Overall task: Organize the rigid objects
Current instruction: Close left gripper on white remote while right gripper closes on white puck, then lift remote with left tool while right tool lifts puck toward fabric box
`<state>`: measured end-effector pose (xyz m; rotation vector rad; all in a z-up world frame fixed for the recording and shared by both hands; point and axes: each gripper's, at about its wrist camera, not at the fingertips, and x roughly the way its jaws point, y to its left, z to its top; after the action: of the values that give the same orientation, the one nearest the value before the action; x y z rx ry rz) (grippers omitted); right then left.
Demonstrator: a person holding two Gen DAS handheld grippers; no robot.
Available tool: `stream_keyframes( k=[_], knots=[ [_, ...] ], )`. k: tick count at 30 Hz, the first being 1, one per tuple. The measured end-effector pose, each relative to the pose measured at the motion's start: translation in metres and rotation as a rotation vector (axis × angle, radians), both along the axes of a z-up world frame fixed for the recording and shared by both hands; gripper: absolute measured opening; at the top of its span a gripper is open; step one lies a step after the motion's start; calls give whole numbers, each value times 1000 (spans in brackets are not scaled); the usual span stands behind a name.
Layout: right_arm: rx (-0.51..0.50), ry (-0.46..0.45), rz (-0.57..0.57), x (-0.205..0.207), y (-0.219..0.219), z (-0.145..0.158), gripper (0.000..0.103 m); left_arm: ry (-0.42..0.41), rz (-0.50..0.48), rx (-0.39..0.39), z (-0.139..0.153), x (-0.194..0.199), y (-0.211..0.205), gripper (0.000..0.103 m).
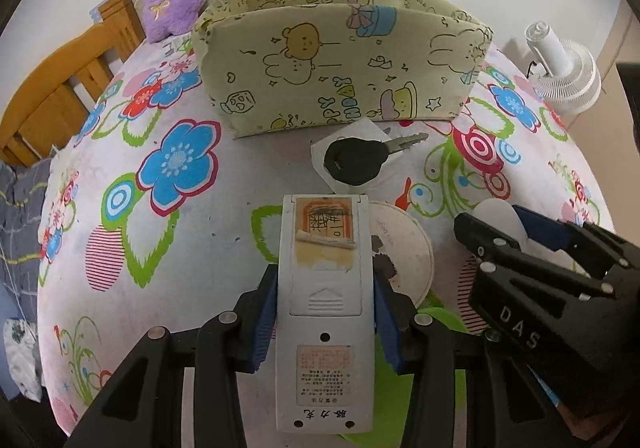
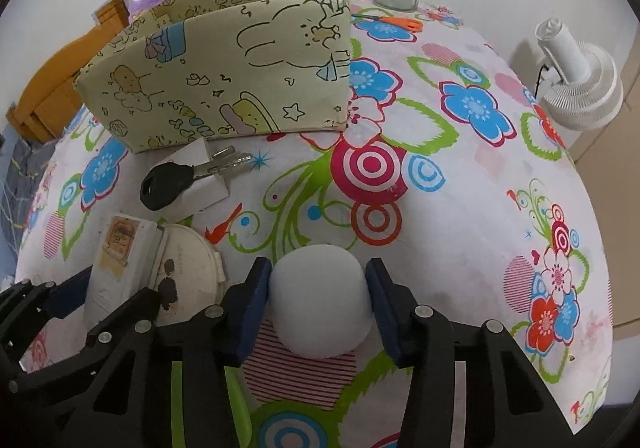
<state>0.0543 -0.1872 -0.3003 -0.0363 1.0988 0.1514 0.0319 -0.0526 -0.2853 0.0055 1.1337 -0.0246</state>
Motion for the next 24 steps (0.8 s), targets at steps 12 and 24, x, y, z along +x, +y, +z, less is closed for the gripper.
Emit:
stream_keyframes(
  k=[12,24],
  knots=[
    [1,-19,-50,-8,-2,22,52,-29,-17,-27,22,2,4,45],
    [-2,-93,-58,-11,0,70,52,-97,-63,-32,65,3,6,45]
  ],
)
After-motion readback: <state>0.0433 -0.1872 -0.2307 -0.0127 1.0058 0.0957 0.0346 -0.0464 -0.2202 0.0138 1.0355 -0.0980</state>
